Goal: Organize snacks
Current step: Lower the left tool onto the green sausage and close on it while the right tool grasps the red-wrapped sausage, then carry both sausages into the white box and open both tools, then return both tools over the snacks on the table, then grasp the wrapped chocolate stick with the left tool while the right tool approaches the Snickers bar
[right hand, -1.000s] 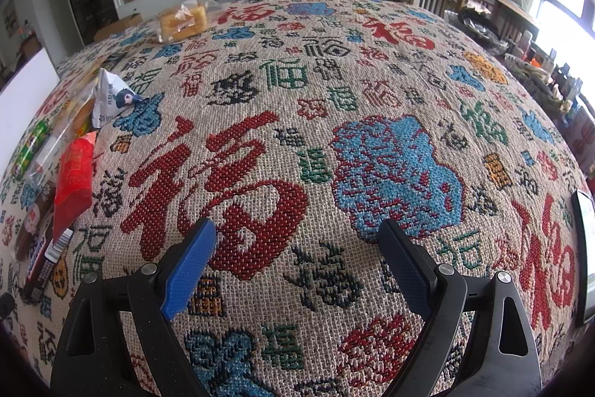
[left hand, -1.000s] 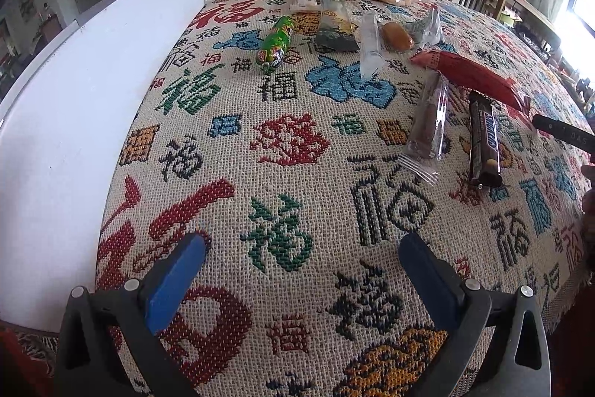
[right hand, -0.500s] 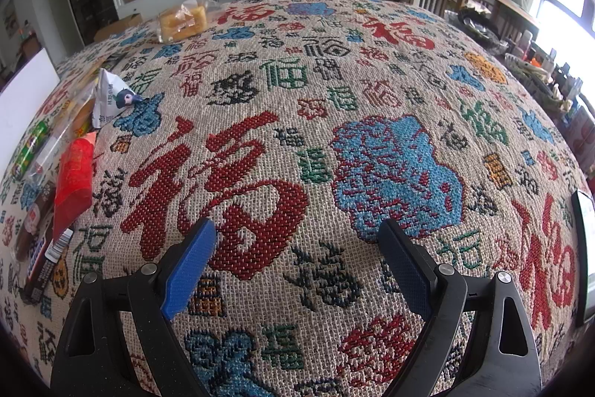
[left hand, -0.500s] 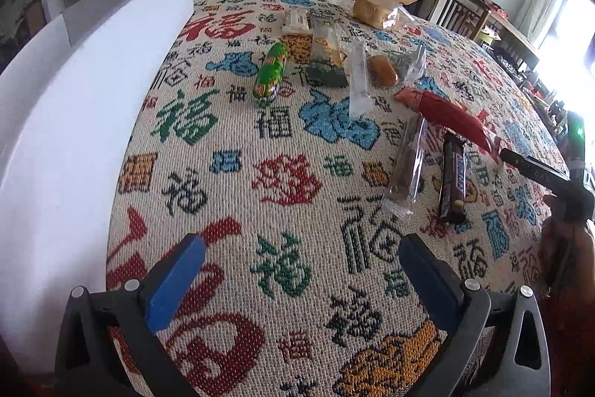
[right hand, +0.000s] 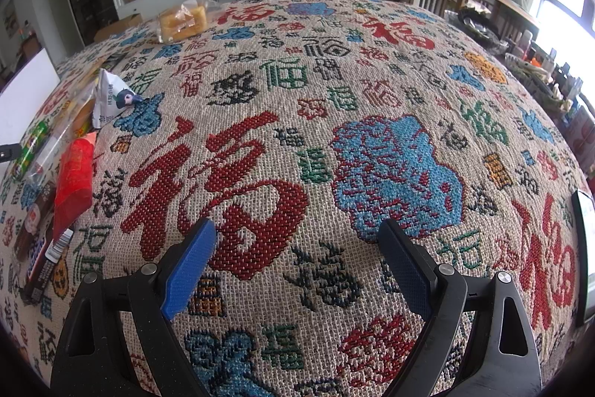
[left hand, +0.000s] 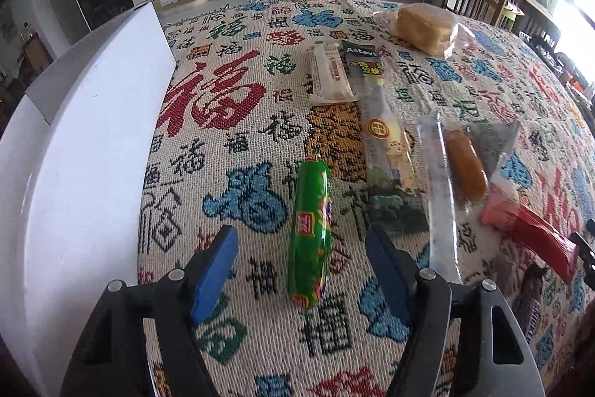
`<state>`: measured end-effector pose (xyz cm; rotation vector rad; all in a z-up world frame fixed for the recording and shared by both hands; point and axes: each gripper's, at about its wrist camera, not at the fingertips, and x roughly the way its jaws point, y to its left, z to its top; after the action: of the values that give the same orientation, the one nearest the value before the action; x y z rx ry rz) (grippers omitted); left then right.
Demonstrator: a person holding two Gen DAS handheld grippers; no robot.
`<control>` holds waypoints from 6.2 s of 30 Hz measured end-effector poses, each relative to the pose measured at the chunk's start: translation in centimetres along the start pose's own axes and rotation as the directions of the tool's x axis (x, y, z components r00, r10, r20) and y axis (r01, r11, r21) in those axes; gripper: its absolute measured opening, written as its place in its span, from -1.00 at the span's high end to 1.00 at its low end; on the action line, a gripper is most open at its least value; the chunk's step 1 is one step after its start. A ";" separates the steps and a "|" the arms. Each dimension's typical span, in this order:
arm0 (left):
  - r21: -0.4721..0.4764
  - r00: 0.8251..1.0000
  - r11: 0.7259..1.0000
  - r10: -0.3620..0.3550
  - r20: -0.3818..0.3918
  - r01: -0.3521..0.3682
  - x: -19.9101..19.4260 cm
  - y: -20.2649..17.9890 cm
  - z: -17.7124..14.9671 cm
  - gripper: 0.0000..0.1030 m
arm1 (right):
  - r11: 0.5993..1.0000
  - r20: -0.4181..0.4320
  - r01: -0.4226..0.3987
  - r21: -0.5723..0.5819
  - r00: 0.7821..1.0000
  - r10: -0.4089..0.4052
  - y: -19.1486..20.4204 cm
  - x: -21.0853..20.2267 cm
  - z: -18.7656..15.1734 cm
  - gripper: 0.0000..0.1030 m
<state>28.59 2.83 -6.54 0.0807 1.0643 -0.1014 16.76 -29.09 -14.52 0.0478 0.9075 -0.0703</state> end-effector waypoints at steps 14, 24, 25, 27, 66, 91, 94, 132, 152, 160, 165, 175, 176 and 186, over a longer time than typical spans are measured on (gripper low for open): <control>-0.052 0.981 0.983 -0.170 0.096 0.176 -5.4 0.8 -7.6 0.57 | 0.988 0.066 -0.147 0.054 0.987 0.143 -0.7 -2.0 0.7 -0.72; -0.112 0.943 0.950 -0.265 0.203 0.291 -13.4 2.3 -11.5 0.56 | 0.879 -0.295 -0.360 -0.313 0.917 0.270 13.4 0.8 8.6 -0.35; -0.115 0.938 0.947 -0.271 0.214 0.300 -14.3 2.6 -11.8 0.56 | 0.875 -0.355 -0.369 -0.314 0.900 0.252 14.0 2.1 8.6 -0.09; -0.117 0.932 0.944 -0.276 0.235 0.309 -15.9 3.3 -12.3 0.56 | 0.879 -0.423 -0.369 -0.303 0.878 0.223 14.7 3.8 8.4 0.19; -0.338 0.898 0.934 0.048 0.437 0.115 -22.3 17.3 -15.7 -0.58 | 0.955 0.004 -0.214 -0.204 0.976 0.220 15.6 -5.1 5.9 -0.36; -0.017 0.989 0.998 -0.062 0.131 0.065 -2.6 -4.8 -10.3 -0.95 | 1.000 0.010 -0.006 -0.011 1.000 0.006 -0.1 2.1 1.7 -0.64; 0.000 0.991 0.999 -0.041 0.124 0.041 -2.3 -5.1 -10.3 -0.99 | 1.000 0.011 -0.005 -0.011 1.000 0.005 -0.1 2.1 1.7 -0.64; -0.044 0.993 0.999 -0.004 0.118 0.009 -3.0 -1.9 -11.7 -1.00 | 1.000 0.010 -0.005 -0.009 1.000 0.005 -0.2 2.1 1.7 -0.65; -0.045 0.993 0.999 -0.005 0.118 0.010 -3.0 -1.9 -11.7 -1.00 | 0.963 0.087 -0.267 -0.025 0.959 0.268 -0.4 0.4 1.0 -0.67; -0.045 0.993 0.999 -0.004 0.118 0.009 -3.0 -1.8 -11.6 -1.00 | 0.765 -0.056 -0.442 -0.467 0.879 0.474 12.4 -4.8 -3.7 -0.65; -0.045 0.993 0.999 -0.004 0.118 0.009 -3.0 -1.9 -11.6 -1.00 | 0.744 -0.066 -0.328 -0.583 0.931 0.359 16.3 -3.2 -4.9 -0.64; -0.045 0.993 0.999 -0.004 0.118 0.009 -3.0 -1.9 -11.6 -1.00 | 0.873 0.019 -0.210 -0.441 0.970 0.243 8.7 -2.1 -3.3 -0.64; -0.045 0.993 0.999 -0.004 0.118 0.009 -3.0 -1.9 -11.6 -1.00 | 0.883 0.022 -0.188 -0.430 0.976 0.218 8.5 -1.9 -3.3 -0.64; -0.057 0.991 0.998 -0.027 0.131 0.035 -3.4 -1.5 -11.8 -1.00 | 0.951 -0.005 -0.176 -0.254 0.983 0.181 5.9 -0.4 -1.7 -0.65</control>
<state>16.58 2.82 -9.31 0.0036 0.9374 -0.1014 15.64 -23.02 -15.16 -0.1092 0.8841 0.2144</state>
